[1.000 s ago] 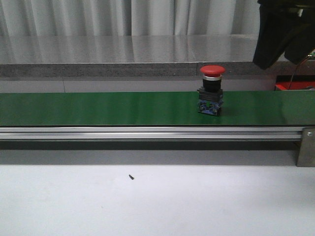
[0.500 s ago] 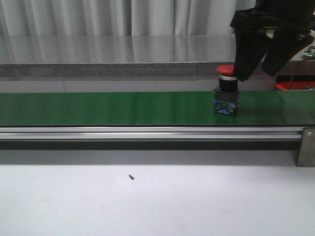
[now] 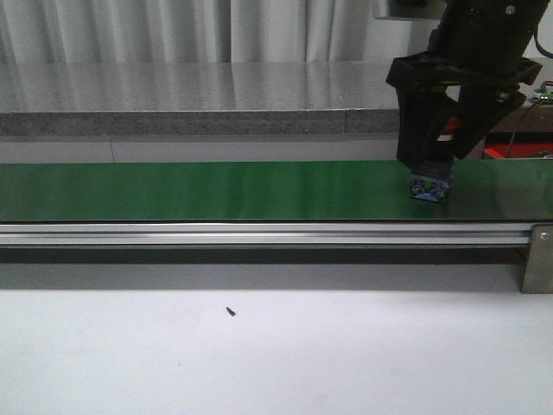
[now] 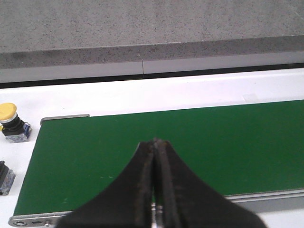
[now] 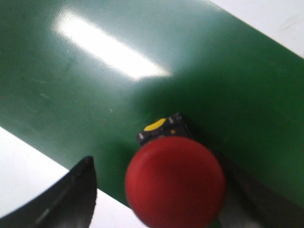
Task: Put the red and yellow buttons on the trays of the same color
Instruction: 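Lower the right gripper onto the red button on the belt and grasp it, then lift the red button with the right gripper and move it over the red tray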
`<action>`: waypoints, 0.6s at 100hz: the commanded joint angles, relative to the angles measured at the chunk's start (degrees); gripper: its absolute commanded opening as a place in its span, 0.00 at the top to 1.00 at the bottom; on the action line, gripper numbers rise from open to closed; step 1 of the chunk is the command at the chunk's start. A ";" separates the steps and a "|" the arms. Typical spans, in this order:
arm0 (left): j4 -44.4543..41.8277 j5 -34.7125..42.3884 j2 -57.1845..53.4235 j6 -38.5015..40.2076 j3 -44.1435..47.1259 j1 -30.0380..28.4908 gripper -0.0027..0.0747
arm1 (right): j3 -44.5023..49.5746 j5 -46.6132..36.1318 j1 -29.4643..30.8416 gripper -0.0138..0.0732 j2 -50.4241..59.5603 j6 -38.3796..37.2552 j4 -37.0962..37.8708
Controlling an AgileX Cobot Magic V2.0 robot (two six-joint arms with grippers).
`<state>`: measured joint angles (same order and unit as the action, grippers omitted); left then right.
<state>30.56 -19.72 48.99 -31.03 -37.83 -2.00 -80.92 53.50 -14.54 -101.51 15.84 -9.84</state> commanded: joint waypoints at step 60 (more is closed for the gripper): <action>0.89 4.15 -0.26 -0.03 -1.56 0.34 0.99 | -9.86 6.38 3.32 0.55 2.52 -1.56 3.06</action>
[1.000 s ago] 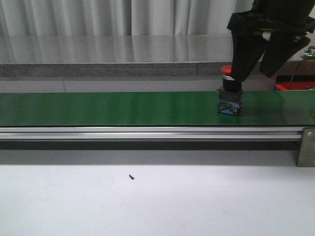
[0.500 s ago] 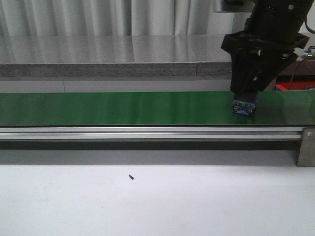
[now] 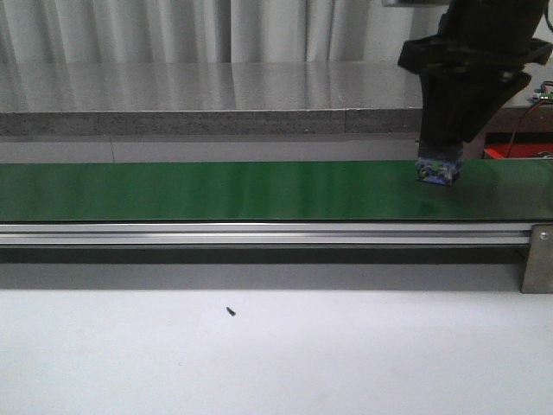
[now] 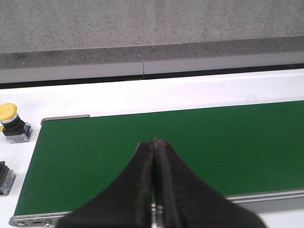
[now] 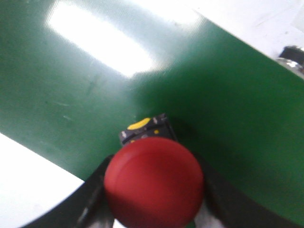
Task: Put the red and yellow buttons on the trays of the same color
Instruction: 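Lift the red button with the right gripper and move it over the red tray, then release the red button into the red tray and raise the right gripper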
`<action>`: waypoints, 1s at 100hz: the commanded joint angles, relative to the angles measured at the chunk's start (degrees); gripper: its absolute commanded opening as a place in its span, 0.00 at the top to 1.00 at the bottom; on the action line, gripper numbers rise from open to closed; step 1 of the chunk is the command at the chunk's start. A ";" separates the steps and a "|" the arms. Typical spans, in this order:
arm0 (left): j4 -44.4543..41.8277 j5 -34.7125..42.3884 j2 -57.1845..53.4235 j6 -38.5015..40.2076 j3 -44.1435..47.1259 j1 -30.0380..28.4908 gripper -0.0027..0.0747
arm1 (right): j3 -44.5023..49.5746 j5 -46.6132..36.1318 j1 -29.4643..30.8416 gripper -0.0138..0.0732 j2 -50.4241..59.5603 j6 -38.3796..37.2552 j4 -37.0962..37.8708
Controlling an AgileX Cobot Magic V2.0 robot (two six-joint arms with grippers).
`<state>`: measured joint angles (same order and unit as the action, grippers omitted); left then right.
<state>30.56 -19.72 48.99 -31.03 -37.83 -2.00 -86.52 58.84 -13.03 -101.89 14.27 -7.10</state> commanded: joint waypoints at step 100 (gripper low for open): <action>0.89 4.15 -0.26 -0.03 -1.56 0.34 0.99 | -8.90 -9.72 30.49 0.55 -10.02 0.01 -1.81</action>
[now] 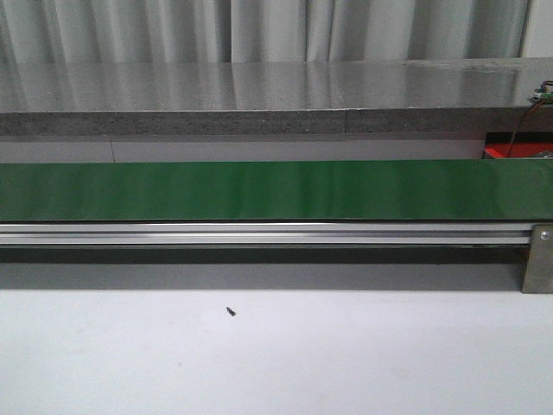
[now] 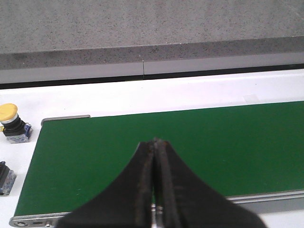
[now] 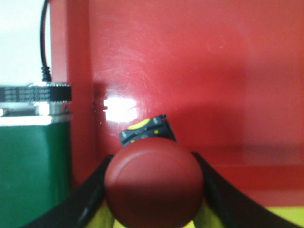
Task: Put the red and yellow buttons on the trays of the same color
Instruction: 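Release the red button into the red tray and raise the right gripper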
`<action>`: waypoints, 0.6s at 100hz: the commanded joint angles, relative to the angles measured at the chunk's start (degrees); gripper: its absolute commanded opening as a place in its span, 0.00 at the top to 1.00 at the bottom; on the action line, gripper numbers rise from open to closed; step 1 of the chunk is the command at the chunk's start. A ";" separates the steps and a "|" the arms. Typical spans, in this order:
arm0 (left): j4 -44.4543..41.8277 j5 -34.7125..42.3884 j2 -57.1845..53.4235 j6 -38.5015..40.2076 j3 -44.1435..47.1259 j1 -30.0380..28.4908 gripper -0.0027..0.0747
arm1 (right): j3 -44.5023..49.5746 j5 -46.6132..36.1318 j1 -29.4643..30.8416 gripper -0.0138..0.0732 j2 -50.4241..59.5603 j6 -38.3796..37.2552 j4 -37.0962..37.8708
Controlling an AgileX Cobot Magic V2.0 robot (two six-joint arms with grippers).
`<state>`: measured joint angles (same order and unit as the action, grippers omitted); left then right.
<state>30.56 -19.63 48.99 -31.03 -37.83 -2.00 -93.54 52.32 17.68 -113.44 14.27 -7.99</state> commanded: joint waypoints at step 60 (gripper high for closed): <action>0.89 4.06 -0.26 -0.03 -1.56 0.34 0.99 | -3.15 -2.48 -0.32 0.30 -2.86 0.01 -1.16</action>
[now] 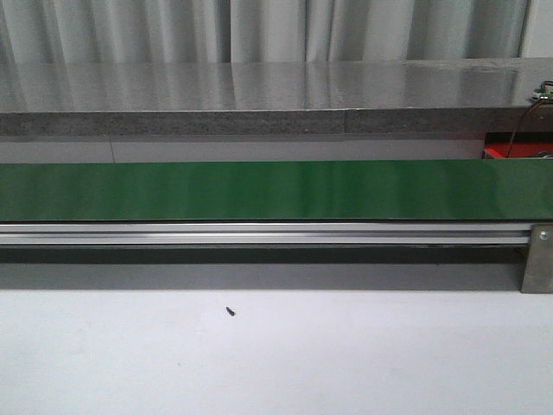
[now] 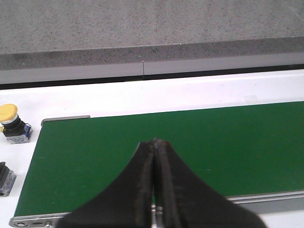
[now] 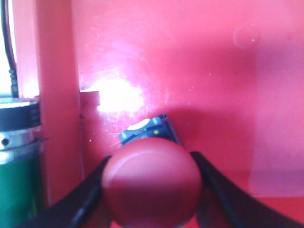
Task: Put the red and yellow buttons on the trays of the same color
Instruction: 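Release the red button into the red tray and raise the right gripper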
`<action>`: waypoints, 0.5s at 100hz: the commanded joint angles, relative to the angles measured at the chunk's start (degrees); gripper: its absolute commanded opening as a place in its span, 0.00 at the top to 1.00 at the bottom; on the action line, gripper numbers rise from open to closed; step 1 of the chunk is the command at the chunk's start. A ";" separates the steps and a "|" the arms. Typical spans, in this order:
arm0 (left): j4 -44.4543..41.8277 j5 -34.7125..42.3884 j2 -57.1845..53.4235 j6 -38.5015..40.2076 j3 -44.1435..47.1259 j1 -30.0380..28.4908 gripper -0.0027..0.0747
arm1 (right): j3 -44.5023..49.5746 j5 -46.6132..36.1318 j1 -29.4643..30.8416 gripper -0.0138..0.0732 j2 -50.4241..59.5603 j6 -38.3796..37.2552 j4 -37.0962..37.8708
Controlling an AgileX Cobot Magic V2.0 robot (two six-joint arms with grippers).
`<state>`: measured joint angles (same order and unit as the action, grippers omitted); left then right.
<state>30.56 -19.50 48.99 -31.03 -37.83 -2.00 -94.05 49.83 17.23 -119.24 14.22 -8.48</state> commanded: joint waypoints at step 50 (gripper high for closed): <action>0.89 3.93 -0.26 -0.03 -1.56 0.34 0.99 | -9.92 6.40 -2.48 0.22 12.43 0.06 -3.15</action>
<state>30.56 -19.50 48.99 -31.03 -37.83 -2.00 -102.15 56.81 16.02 -113.27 14.13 -10.68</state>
